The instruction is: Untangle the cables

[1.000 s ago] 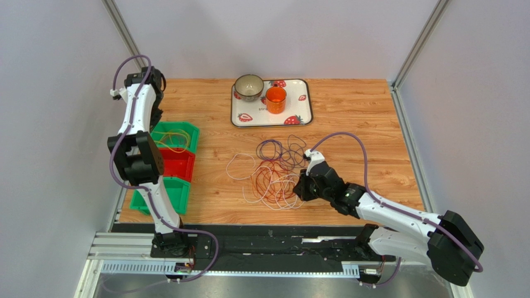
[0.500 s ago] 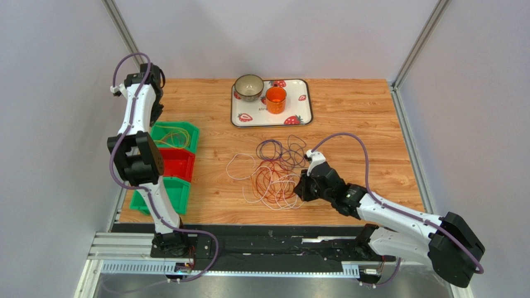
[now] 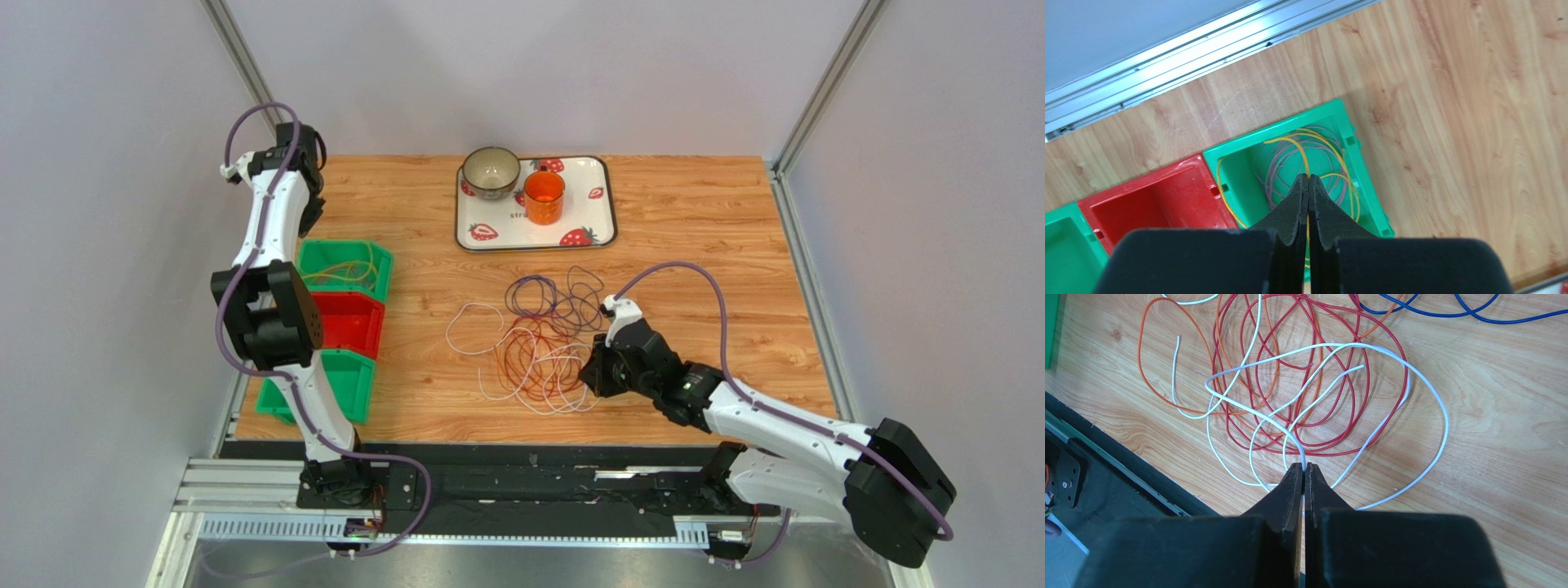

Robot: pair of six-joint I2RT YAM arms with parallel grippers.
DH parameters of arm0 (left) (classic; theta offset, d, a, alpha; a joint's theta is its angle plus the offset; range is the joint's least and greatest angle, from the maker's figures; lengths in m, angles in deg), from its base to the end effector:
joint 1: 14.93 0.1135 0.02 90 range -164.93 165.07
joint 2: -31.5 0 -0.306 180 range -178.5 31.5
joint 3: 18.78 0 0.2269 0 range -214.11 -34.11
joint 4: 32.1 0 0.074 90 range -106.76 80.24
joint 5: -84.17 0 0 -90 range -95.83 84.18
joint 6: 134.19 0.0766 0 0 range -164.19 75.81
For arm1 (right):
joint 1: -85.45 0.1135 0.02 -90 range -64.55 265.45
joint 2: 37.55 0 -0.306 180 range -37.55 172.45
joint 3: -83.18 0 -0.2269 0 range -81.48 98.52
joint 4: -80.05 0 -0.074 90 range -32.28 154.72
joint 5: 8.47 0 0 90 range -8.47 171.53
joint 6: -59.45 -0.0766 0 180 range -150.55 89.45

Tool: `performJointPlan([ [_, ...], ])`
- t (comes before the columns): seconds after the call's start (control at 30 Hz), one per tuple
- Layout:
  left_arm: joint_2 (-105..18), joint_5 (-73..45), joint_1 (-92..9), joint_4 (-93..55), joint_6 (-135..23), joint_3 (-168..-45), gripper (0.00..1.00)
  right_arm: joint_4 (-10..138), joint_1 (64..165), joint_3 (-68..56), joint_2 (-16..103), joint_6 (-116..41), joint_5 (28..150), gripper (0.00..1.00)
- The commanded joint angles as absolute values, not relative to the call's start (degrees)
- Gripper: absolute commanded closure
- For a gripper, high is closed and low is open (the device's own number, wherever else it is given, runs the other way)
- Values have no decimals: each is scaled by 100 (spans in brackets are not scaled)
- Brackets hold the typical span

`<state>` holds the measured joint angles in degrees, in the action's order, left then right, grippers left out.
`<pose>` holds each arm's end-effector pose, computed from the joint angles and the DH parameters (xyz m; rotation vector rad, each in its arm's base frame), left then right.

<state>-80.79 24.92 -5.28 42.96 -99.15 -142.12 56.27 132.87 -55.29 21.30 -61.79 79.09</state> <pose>0.4075 0.1090 0.3144 -1.4669 2.0237 0.4113 0.1321 0.1390 0.2089 -0.3118 2.3572 0.6460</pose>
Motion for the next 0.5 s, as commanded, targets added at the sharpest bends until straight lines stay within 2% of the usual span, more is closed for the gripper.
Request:
performJointPlan([
  [0.0,-8144,3063,-640,4605,-10140,-14073,100,5918,13256,-5476,2134,-6166,7933,100],
  [0.2,-8249,3688,-982,4836,-10203,-13862,100,5918,13247,-5529,2046,-6157,7933,100],
  [0.4,-8574,3557,-1071,4968,-9702,-14248,100,5927,13238,-5573,1976,-6157,7942,100],
  [0.47,-8496,3505,-1062,4863,-9509,-14205,95,5944,13238,-5582,1950,-6166,7925,100],
])
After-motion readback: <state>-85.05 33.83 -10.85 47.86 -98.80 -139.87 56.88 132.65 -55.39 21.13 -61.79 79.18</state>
